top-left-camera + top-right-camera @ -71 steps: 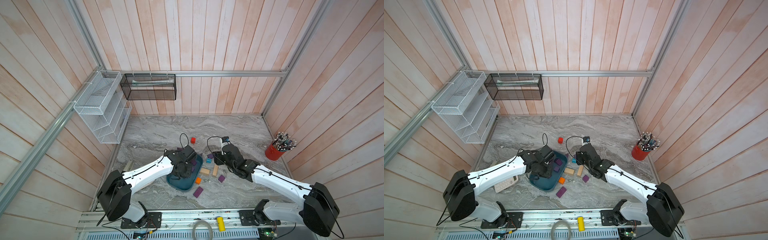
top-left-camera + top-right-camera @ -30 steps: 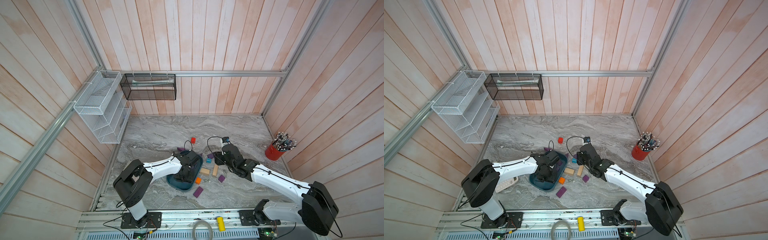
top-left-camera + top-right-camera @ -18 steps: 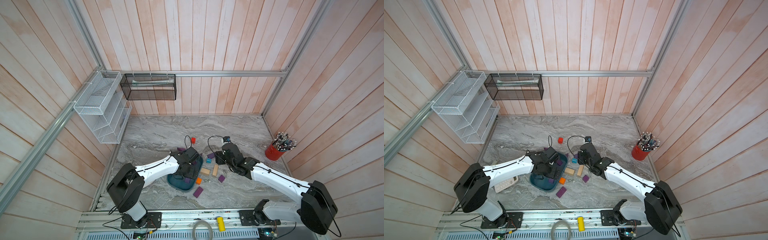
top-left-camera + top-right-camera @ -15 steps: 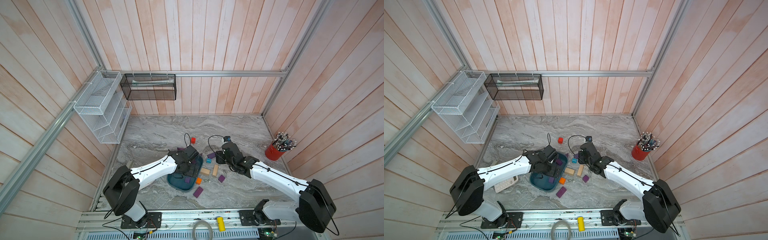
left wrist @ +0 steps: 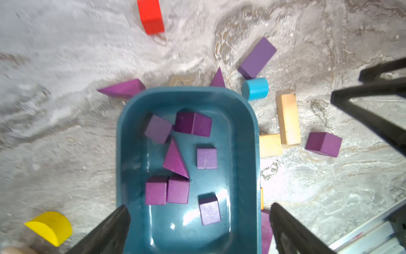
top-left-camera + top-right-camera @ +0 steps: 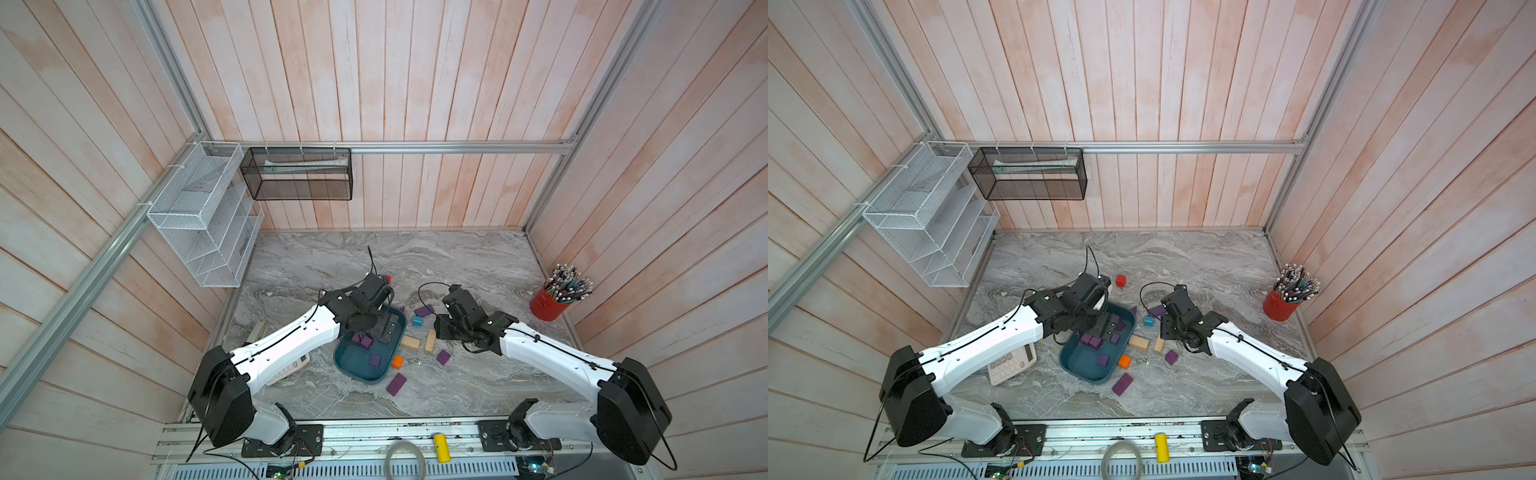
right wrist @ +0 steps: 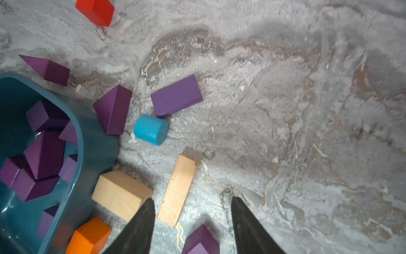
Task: Pick purple bricks into the storage bin
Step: Pick up the building block from the center of the board.
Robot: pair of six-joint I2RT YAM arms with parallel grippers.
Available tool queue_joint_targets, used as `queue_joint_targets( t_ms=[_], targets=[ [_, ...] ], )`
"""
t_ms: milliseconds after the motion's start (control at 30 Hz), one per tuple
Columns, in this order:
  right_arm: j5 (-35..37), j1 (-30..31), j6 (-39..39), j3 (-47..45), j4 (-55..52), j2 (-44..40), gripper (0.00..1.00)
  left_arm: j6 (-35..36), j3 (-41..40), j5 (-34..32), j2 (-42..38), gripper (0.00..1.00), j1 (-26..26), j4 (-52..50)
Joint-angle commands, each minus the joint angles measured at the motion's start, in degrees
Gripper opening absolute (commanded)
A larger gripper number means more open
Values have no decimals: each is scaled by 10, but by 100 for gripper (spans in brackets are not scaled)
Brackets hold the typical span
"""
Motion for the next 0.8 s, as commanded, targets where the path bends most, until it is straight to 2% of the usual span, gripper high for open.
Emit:
queue_joint_targets(
  t_ms=[0, 233, 500, 667, 767],
  targets=[
    [-30, -2, 76, -7, -50, -22, 58, 66, 22, -19, -18, 100, 6, -11],
    [-34, -2, 225, -32, -73, -53, 58, 101, -3, -20, -45, 100, 17, 23],
    [-55, 0, 387, -77, -109, -86, 55, 109, -63, 14, -78, 100, 21, 85],
    [-59, 7, 475, -89, -135, -87, 54, 133, -91, 69, -94, 100, 21, 108],
    [-48, 13, 493, -69, -159, -69, 54, 141, -103, 91, -111, 100, 21, 119]
  ],
)
